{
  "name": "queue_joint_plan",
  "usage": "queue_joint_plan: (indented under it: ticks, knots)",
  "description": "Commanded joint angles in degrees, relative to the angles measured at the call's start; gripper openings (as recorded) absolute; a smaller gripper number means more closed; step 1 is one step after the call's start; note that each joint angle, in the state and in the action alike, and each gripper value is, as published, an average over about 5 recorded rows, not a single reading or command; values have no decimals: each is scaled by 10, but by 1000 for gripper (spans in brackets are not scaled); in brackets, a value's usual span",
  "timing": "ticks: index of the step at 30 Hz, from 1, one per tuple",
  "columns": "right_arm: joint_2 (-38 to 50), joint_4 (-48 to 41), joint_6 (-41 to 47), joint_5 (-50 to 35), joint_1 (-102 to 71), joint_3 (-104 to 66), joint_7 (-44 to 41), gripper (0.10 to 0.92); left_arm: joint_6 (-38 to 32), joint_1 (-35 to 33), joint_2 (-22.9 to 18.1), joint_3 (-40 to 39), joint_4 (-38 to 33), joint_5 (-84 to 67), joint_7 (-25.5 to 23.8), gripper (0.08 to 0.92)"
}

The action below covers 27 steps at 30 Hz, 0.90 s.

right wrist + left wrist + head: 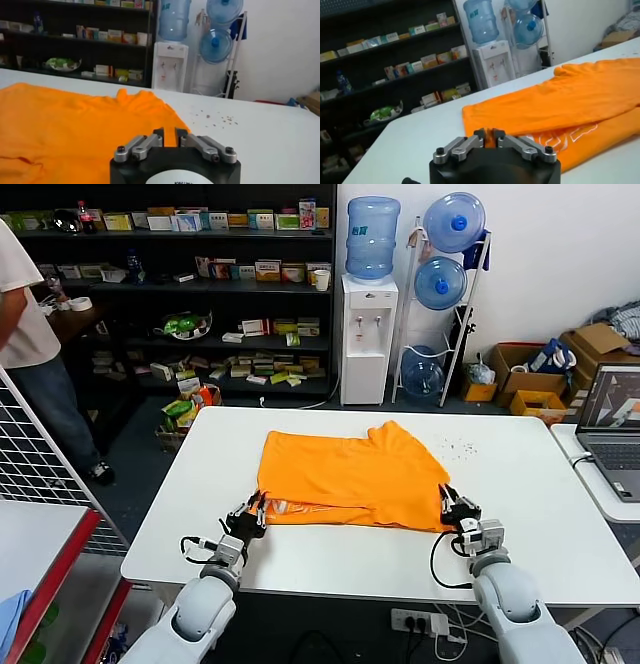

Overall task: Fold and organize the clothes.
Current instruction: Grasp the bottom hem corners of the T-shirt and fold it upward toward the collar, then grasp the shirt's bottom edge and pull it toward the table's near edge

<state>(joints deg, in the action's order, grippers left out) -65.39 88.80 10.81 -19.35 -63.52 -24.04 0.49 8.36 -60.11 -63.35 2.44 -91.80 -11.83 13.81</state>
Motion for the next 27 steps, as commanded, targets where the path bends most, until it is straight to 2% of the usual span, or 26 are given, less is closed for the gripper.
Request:
queue_joint_plan:
  ticks: [1, 7, 13, 16, 18, 21, 23, 27]
  knots:
    - [8, 29, 15, -7, -21, -5, -5, 442, 4, -16, 10, -5, -14, -27, 1, 344]
    - [25, 74, 58, 11, -81, -32, -16, 616, 6, -35, 16, 3, -15, -47, -2, 517]
    - [21, 62, 64, 17, -99, -46, -16, 778, 17, -29, 14, 7, -2, -75, -1, 691]
    - [14, 45, 64, 18, -92, -44, -19, 813, 23, -25, 14, 8, 4, -81, 0, 770]
    - [11, 36, 63, 20, -87, -40, -21, 804, 26, -23, 14, 10, 7, -83, 2, 801]
    - [7, 22, 62, 27, -81, -34, -24, 740, 29, -23, 13, 12, 10, -88, 3, 815]
    - [5, 17, 62, 30, -78, -32, -24, 679, 30, -25, 11, 13, 9, -92, 3, 792]
    - [4, 17, 64, 34, -78, -31, -22, 567, 32, -26, 8, 11, 7, -95, 3, 689]
